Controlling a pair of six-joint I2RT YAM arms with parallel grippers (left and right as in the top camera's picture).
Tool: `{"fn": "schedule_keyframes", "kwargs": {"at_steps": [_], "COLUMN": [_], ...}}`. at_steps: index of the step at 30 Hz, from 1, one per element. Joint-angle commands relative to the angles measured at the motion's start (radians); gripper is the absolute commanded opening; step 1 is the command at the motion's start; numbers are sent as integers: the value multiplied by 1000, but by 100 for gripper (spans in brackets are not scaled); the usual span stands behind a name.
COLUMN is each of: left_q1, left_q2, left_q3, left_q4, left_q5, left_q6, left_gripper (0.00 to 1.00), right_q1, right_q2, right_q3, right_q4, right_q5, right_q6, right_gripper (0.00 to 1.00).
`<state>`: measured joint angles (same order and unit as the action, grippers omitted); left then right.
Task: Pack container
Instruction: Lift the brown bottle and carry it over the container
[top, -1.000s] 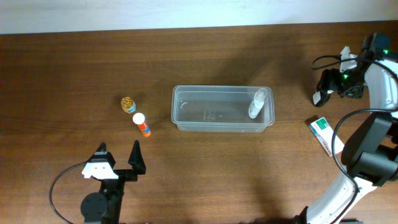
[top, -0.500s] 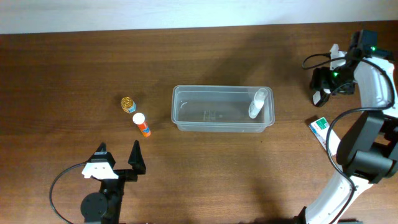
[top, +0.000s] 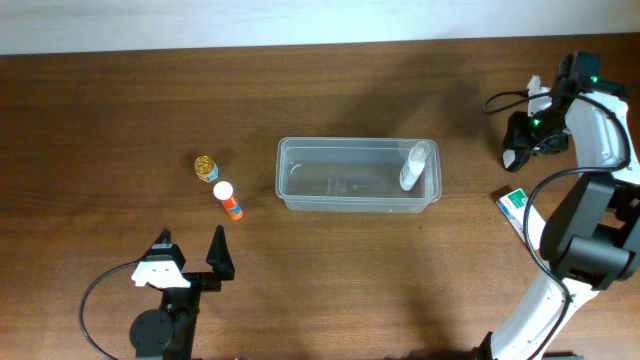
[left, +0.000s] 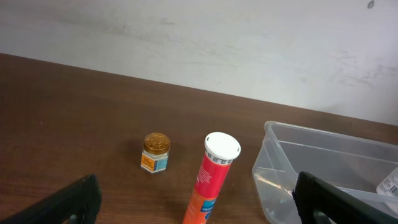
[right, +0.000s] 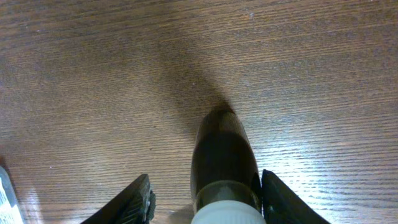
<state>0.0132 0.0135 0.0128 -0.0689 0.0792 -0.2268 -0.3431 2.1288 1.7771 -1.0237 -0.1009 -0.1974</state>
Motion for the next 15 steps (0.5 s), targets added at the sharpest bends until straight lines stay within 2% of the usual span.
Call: {"fn": "schedule_keyframes", "kwargs": {"at_steps": [1,4,10,15], "left_q1": [5,5,5,5], "left_q2": [-8,-8,-8,-8], "left_q3": [-4,-4,-4,-4], "left_q4": [-3,-3,-3,-3], "left_q5": [11,11,11,11], "left_q6": [16,16,16,16], "left_gripper": [99,99,99,99], "right_q1": [1,1,1,1], "right_q2": [12,12,12,11], "right_q3": [-5,-5,-5,3], "right_q4": [-1,0,-3,-13], "right_q5": [12,54,64,60], "right_q6": [-3,43,83,122], "right_gripper": [47,40,38,28]}}
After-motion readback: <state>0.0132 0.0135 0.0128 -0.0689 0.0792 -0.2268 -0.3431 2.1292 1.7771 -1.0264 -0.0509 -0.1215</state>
